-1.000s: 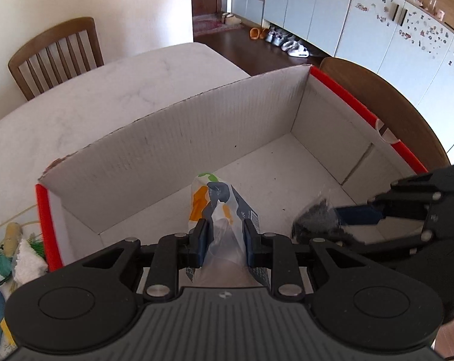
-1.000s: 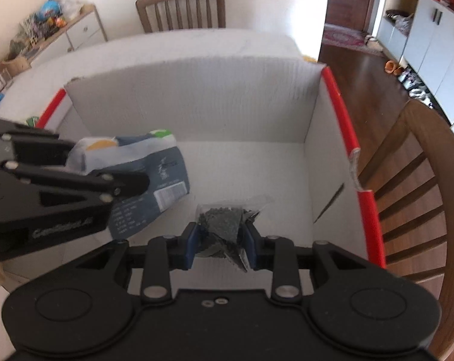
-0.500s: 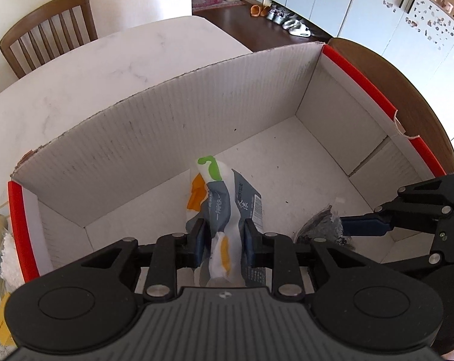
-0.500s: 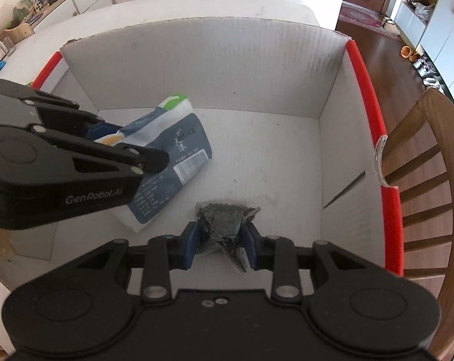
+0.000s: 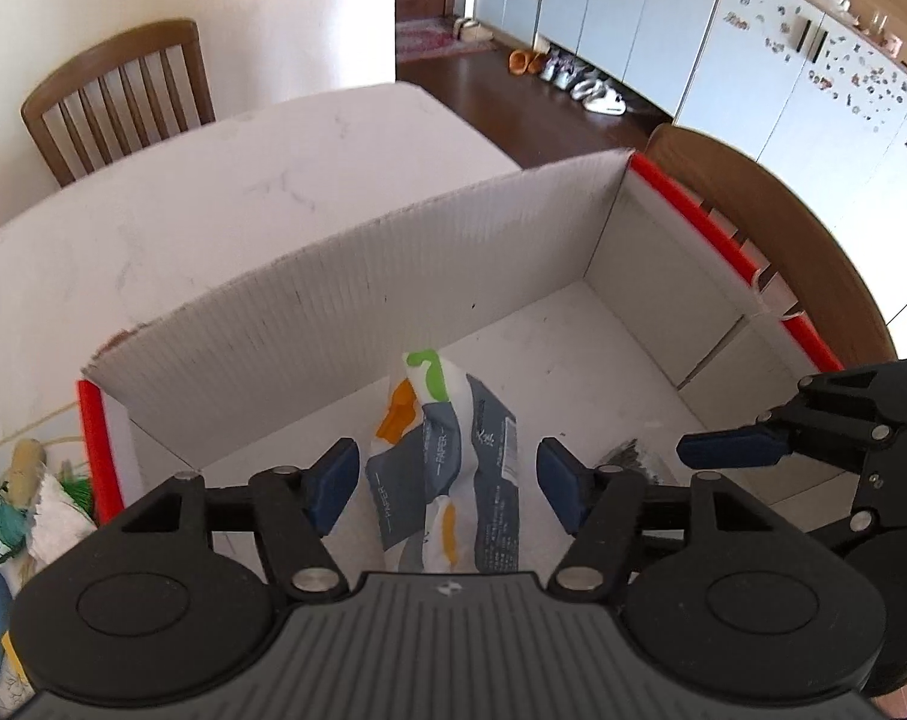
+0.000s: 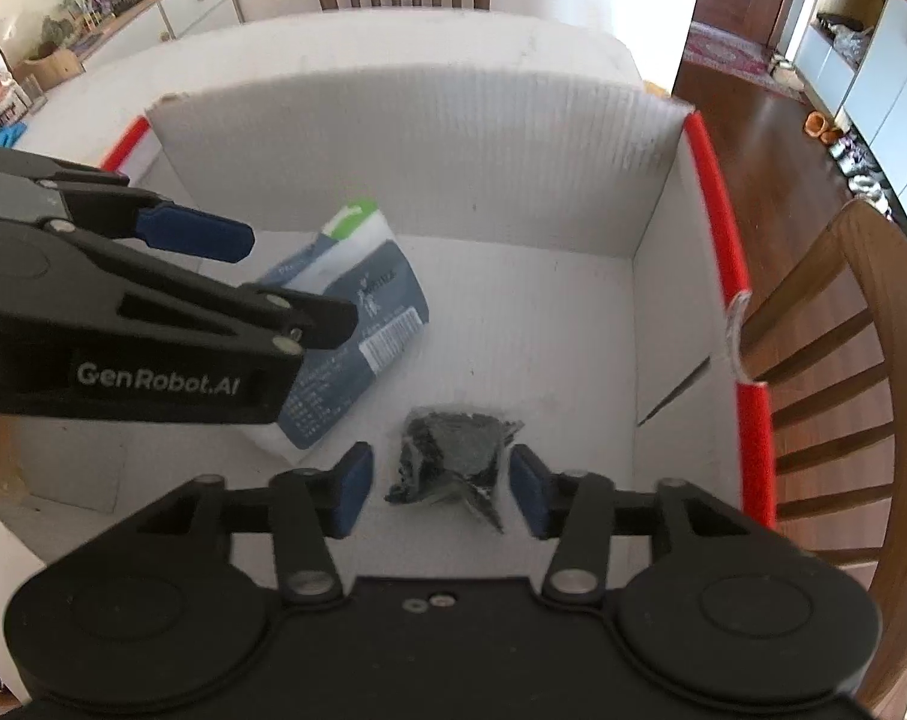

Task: Organize objects
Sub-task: 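Carry both bags into the red box and open both tools to release, then withdraw both tools from the box back over the table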

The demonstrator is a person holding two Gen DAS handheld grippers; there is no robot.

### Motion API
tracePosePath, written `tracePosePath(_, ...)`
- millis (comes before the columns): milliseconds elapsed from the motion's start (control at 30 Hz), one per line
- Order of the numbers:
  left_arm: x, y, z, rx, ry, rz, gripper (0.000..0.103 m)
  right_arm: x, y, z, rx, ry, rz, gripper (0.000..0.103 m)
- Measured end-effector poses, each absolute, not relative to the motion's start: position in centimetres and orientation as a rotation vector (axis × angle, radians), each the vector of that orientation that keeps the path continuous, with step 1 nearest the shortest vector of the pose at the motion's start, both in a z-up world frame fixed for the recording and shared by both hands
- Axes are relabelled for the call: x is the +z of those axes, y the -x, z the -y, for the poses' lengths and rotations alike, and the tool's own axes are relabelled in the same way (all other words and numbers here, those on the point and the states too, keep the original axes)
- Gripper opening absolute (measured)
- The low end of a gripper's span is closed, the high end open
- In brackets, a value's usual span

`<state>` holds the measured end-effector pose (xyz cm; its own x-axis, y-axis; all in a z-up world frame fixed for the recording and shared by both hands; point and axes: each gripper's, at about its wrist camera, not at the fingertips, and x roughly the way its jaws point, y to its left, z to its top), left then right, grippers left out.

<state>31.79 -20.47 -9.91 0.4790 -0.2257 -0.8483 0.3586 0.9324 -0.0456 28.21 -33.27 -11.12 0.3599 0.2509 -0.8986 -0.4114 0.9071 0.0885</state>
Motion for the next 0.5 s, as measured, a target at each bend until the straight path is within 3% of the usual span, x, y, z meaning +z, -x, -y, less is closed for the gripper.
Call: tracePosePath(500,-4.8,-27.6,18.1,-0.37,-0.082,-0.881,0.065,-6.2,-25.0,34.1,0.469,0.074,-1.001,0.068)
